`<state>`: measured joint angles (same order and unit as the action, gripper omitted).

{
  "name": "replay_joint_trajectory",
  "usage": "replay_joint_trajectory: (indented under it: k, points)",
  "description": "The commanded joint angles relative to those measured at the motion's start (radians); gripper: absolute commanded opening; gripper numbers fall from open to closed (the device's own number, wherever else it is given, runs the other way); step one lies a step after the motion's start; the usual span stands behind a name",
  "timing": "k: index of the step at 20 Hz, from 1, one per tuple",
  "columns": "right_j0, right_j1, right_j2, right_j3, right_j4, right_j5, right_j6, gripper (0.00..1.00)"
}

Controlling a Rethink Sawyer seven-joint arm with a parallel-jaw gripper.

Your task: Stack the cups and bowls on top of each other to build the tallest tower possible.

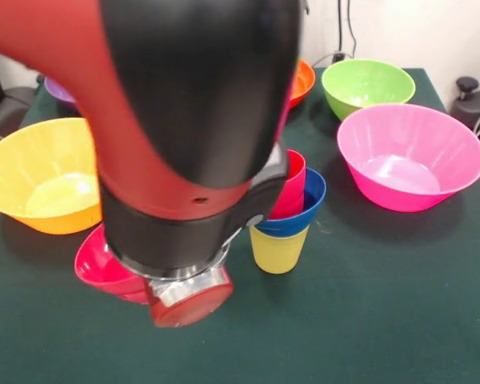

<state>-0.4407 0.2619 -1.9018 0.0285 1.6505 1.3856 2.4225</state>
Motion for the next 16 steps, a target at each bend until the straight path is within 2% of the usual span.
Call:
replay_joint_trajectory:
  k: [1,13,16]
  points:
    - [0.061,-0.046,0.085,0.009,-0.189,0.151,-0.230,0.00]
    - [0.143,-0.046,0.199,0.025,-0.362,0.129,-0.208,0.00]
    - [0.186,-0.045,0.283,0.042,-0.423,0.107,-0.196,0.00]
